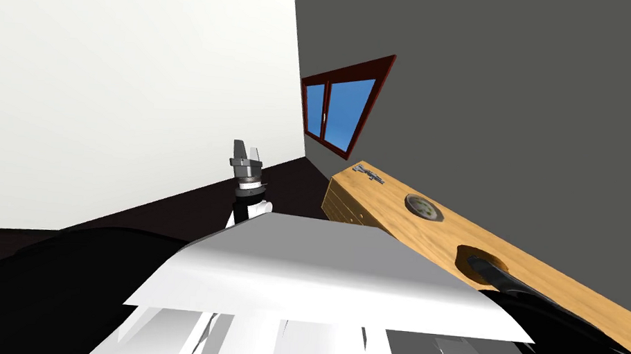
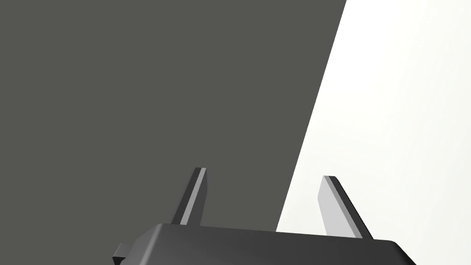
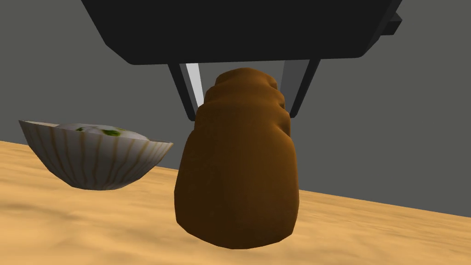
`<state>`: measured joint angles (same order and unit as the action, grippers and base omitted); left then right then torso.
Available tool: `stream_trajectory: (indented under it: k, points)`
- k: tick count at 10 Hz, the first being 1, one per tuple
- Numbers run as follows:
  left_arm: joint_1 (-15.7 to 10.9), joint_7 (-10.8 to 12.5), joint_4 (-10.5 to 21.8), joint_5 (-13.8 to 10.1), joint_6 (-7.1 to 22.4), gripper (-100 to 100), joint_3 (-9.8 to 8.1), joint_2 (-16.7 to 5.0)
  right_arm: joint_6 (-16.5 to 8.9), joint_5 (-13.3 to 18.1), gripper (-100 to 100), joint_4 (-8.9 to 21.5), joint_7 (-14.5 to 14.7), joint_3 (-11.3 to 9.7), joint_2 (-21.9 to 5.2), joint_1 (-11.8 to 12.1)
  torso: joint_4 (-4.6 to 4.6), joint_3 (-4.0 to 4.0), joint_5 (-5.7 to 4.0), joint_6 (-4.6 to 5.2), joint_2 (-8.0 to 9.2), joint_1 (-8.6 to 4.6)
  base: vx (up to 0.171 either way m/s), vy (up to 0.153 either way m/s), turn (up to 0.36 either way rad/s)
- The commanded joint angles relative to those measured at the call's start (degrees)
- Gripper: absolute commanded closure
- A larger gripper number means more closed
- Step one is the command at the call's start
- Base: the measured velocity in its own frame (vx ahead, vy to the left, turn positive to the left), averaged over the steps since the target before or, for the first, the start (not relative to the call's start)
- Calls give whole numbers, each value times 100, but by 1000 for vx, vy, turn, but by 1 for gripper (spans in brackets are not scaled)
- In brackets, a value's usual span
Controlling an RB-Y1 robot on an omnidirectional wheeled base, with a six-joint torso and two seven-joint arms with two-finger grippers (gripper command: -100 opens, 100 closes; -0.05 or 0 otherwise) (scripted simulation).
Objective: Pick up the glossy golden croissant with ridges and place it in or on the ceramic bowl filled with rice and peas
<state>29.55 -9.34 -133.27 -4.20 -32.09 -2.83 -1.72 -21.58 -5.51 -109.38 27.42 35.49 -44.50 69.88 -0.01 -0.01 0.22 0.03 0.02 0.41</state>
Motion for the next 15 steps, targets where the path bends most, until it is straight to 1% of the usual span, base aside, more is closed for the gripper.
stream_trajectory:
  k: [1,3,4,5,6,7,8,9,10,15]
  points:
    - [0,0,0,0,0,0,0,0,-197,-197,100,-117,40,52,-84,208,0,0,0,0,0,0,0,31,73]
    - [0,0,0,0,0,0,0,0,-369,-379,100,-215,75,91,-145,392,1,-1,3,-4,-3,2,-3,27,88]
    - [0,0,0,0,0,0,0,0,-500,-539,100,-297,87,150,-205,537,1,0,4,-5,-2,1,-8,31,117]
    - [0,0,0,0,0,0,0,0,-551,-607,100,-327,82,185,-234,593,2,0,6,-8,-2,4,-8,34,82]
    - [0,0,0,0,0,0,0,0,-625,-719,100,-365,47,262,-295,679,3,1,8,-5,0,7,2,33,88]
    - [0,0,0,0,0,0,0,0,-687,-828,100,-368,-68,396,-400,761,4,1,10,-7,-3,7,26,35,182]
    - [0,0,0,0,0,0,0,0,-708,-870,100,-349,-184,502,-486,800,3,-6,13,-17,-15,9,59,31,154]
    - [1,0,0,0,0,0,0,0,-714,-884,100,-337,-255,562,-534,817,0,-14,14,-17,-30,9,71,10,77]
    - [1,0,0,0,0,0,-1,0,-721,-895,100,-311,-418,691,-641,852,-1,-17,15,-14,-35,4,83,-5,101]
    - [1,0,0,0,0,0,-1,-1,-710,-835,100,-229,-878,998,-930,944,3,-14,16,-14,-32,-1,69,-17,76]
